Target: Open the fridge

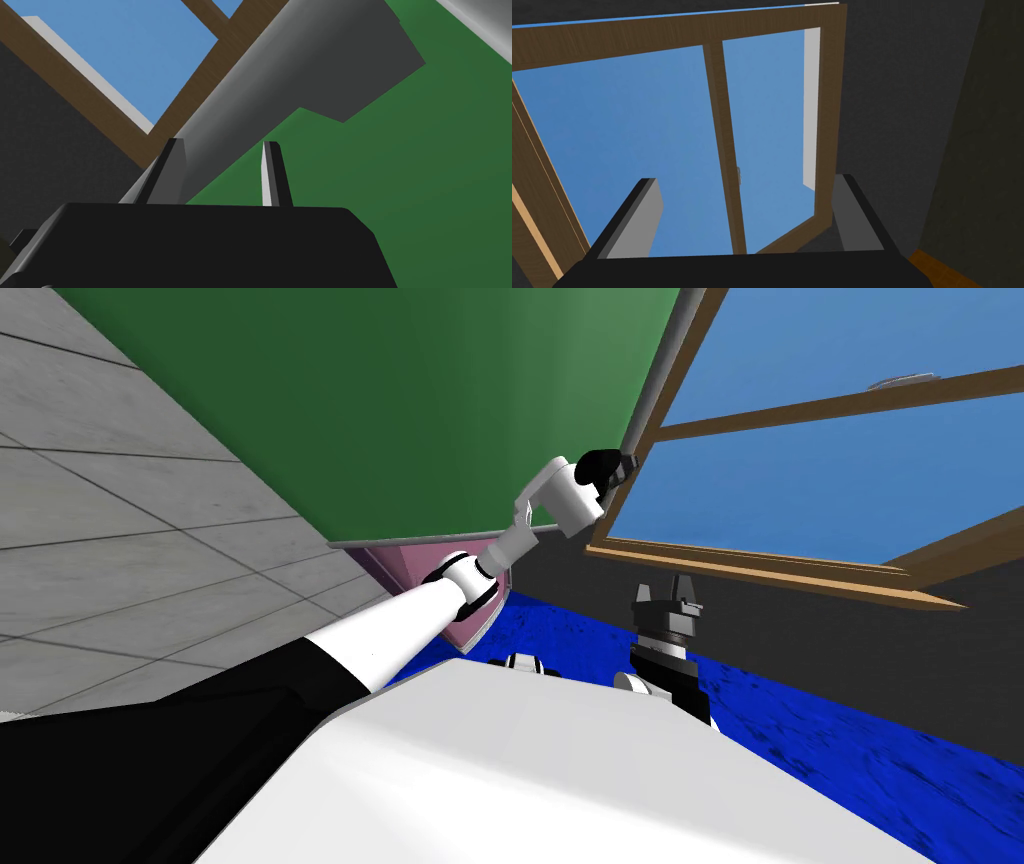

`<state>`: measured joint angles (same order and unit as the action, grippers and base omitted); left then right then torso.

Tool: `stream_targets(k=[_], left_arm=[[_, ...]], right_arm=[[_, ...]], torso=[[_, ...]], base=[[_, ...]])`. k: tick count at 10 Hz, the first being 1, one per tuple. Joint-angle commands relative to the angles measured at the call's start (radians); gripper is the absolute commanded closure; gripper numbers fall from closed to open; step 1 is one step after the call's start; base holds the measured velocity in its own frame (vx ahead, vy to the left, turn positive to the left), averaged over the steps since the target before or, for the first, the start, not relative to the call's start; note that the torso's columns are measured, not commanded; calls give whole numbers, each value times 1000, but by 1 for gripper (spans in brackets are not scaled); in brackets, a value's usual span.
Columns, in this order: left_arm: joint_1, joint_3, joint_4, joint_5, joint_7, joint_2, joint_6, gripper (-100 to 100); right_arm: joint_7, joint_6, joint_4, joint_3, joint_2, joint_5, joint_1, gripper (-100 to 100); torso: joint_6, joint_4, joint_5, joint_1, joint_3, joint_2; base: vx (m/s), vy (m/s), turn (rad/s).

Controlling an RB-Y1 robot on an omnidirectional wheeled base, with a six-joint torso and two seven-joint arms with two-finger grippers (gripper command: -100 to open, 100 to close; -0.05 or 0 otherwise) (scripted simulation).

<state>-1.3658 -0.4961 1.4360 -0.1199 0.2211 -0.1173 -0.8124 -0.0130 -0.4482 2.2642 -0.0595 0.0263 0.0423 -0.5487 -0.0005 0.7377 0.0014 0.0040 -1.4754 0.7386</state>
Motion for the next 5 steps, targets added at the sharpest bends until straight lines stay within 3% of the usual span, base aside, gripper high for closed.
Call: stream_targets(k=[1, 3, 4, 5], left_arm=[[-19, -24, 37, -41, -3, 28, -7, 100], [-26, -44, 72, -64, -8, 52, -12, 100], [-49, -30, 79, -71, -11, 40, -46, -100], [-64, -26, 85, -80, -14, 37, -62, -100]], right_arm=[[0, 0, 0, 0, 0, 0, 0, 0], [0, 0, 0, 0, 0, 0, 0, 0], [0, 0, 0, 0, 0, 0, 0, 0], [0, 0, 0, 0, 0, 0, 0, 0]], torso=[[-1, 0, 1, 1, 2, 3], [-1, 1, 1, 1, 3, 4], [-1, 1, 1, 0, 2, 3], [-1, 0, -1, -4, -3, -5]], base=[[-229, 114, -80], [-215, 125, -56], [-72, 55, -4], [36, -14, 37]])
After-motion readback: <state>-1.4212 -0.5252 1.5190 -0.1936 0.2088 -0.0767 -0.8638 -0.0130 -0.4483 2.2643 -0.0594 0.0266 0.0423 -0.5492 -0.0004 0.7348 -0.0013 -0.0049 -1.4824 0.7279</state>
